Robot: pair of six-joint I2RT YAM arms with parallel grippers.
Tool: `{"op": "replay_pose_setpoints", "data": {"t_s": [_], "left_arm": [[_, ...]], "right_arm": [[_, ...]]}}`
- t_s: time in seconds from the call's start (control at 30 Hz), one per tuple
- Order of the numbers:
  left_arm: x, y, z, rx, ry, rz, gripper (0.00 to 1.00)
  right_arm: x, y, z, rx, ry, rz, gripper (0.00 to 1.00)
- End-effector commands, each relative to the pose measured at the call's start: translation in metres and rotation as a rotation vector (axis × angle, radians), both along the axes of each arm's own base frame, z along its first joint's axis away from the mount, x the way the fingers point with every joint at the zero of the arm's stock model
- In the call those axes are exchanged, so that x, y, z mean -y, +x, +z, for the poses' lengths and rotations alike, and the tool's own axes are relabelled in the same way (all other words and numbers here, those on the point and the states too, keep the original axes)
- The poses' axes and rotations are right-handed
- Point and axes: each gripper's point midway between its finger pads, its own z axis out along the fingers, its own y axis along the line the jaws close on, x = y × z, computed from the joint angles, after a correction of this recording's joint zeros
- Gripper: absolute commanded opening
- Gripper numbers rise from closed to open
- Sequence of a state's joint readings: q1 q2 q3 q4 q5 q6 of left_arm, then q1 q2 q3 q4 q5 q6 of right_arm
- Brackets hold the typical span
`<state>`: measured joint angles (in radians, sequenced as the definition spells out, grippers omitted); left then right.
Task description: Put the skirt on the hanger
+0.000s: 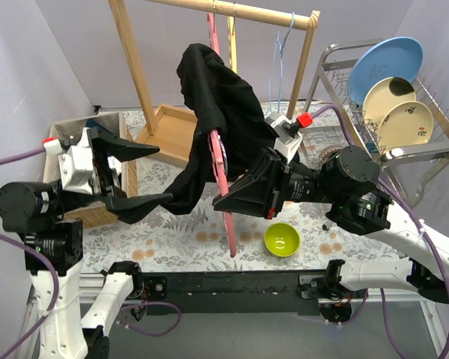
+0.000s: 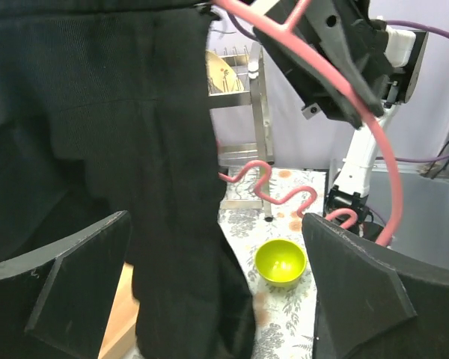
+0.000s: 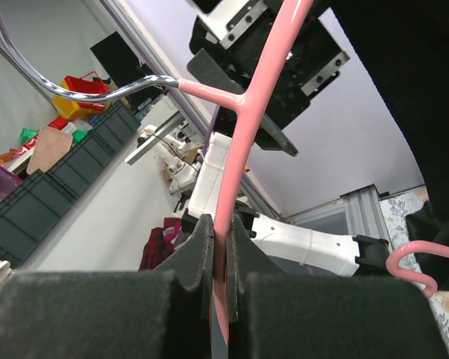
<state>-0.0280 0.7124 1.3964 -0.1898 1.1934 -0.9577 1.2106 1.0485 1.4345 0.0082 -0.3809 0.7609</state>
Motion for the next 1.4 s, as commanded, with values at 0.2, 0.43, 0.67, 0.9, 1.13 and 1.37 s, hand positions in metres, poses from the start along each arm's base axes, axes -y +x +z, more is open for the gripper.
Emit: {"op": "replay_pose_setpoints", "data": {"t_s": [0.2, 0.43, 0.67, 0.9, 1.13, 1.37], "left_arm": [[0.000, 0.042, 0.005, -0.036, -0.074, 0.010, 0.98], [-0.004, 0.064, 0.015, 0.000, -0.127, 0.074, 0.98], [-0.006, 0.084, 0.017, -0.014, -0.151, 0.096, 0.98], [-0.005, 0.089, 0.025, 0.000, -0.166, 0.079, 0.81], [0.004, 0.100, 0.029, -0.037, -0.169, 0.026, 0.53], [0.003, 0.120, 0.052, -0.045, -0.235, 0.060, 0.00]], "right_arm": [[-0.003, 0.003, 0.055, 0.096, 0.229, -0.010, 0.01], [-0.025, 0.007, 0.046, 0.080, 0.221, 0.022, 0.01], [-0.032, 0.010, 0.038, 0.061, 0.222, 0.036, 0.01], [-0.033, 0.007, 0.034, 0.048, 0.229, 0.072, 0.01], [-0.033, 0.009, 0.029, 0.027, 0.234, 0.086, 0.01], [-0.036, 0.006, 0.000, -0.002, 0.158, 0.174, 0.01]]}}
